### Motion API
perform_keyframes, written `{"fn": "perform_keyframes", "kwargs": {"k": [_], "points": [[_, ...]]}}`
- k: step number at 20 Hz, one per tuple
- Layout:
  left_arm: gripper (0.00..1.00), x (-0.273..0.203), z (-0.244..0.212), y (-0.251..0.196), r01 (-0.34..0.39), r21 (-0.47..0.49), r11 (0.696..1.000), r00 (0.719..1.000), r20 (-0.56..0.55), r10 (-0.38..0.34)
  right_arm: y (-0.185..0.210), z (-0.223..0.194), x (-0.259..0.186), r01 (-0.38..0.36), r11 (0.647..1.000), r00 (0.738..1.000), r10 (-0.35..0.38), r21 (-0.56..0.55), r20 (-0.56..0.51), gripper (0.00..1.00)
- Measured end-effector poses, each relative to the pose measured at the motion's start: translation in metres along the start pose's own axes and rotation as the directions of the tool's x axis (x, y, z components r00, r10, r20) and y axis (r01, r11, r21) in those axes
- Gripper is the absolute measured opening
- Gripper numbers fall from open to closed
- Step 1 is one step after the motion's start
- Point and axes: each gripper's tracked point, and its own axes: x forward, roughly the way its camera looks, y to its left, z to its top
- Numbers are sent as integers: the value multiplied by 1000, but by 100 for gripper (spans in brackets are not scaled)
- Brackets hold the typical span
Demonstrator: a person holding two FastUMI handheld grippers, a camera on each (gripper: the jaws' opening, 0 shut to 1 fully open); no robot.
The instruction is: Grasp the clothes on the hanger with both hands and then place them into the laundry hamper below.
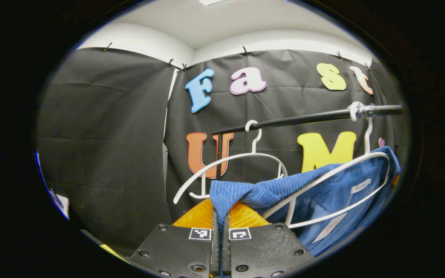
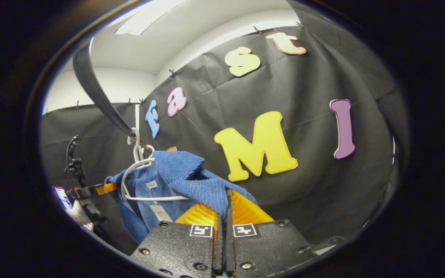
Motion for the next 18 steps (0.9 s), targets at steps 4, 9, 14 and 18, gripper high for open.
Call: {"fn": "perform_keyframes", "kwargs": {"k": [4,9,14,18], "points": [[3,-1,1,-6,4,-16,1000,1000,-1,-4,-1,5,-2,-37,999,999,37,-7,-10,6],[2,-2,3,-6,-2,-14,1000,1000,2,2,2,-10,-5,-77,997,995,77,14,-66,6],[7,6,10,-2,4,-27,1000,1000,6,-3,7,9,-6,-101,994,995,102,29,-17,6],[2,8,17,-11,10,-23,1000,1000,20,-9,-2,33,2,-62,993,997,57,99,55,6]]}}
